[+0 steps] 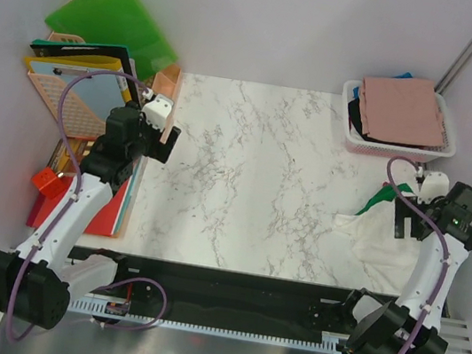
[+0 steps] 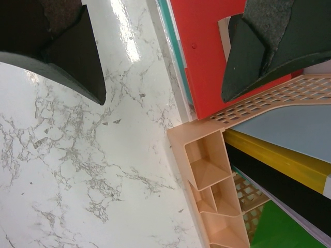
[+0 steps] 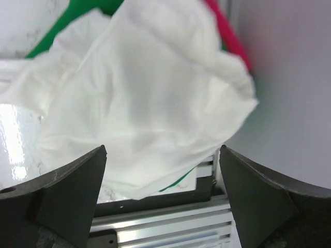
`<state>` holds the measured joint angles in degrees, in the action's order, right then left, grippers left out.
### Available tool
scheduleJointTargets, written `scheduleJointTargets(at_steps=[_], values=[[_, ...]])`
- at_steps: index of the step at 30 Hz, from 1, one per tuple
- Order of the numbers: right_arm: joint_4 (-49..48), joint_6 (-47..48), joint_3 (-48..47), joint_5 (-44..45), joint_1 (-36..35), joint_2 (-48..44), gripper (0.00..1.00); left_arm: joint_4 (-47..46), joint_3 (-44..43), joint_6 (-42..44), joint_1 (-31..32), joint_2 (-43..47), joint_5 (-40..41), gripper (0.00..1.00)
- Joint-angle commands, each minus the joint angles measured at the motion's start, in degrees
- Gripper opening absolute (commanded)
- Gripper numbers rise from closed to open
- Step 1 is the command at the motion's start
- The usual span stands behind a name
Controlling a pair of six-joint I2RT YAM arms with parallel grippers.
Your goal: Fold and stack the t-shirts
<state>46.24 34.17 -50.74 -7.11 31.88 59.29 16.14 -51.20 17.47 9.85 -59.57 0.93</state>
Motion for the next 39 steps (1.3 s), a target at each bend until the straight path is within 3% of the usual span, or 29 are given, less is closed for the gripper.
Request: scheduleJointTargets(at_steps=[1, 6, 11, 26, 39], values=[[2.37, 0.81, -7.08, -2.02, 0.2, 0.3, 0.98, -1.73, -0.92, 1.42, -0.09, -0.28, -0.75, 1.0], [-1.67, -2.69, -12.17, -2.38, 0.2, 11.0, 0.98, -1.38, -0.66, 1.42, -0.09, 0.68, -0.75, 1.0], [1.05, -4.99, -19.91, -8.35, 0.2, 25.15, 0.95, -0.67, -1.18, 1.68, -0.18, 1.04, -0.58, 1.0], [0.87, -2.89, -31.88, -4.14, 0.64, 43.44, 0.94, 0.47, -1.45, 1.16, -0.09, 1.47, -0.67, 1.0], [0.35, -1.04, -27.48, -6.06, 2.31, 38.72, 0.93, 0.56, -1.62, 1.16, -0.18, 0.6, -0.75, 1.0]])
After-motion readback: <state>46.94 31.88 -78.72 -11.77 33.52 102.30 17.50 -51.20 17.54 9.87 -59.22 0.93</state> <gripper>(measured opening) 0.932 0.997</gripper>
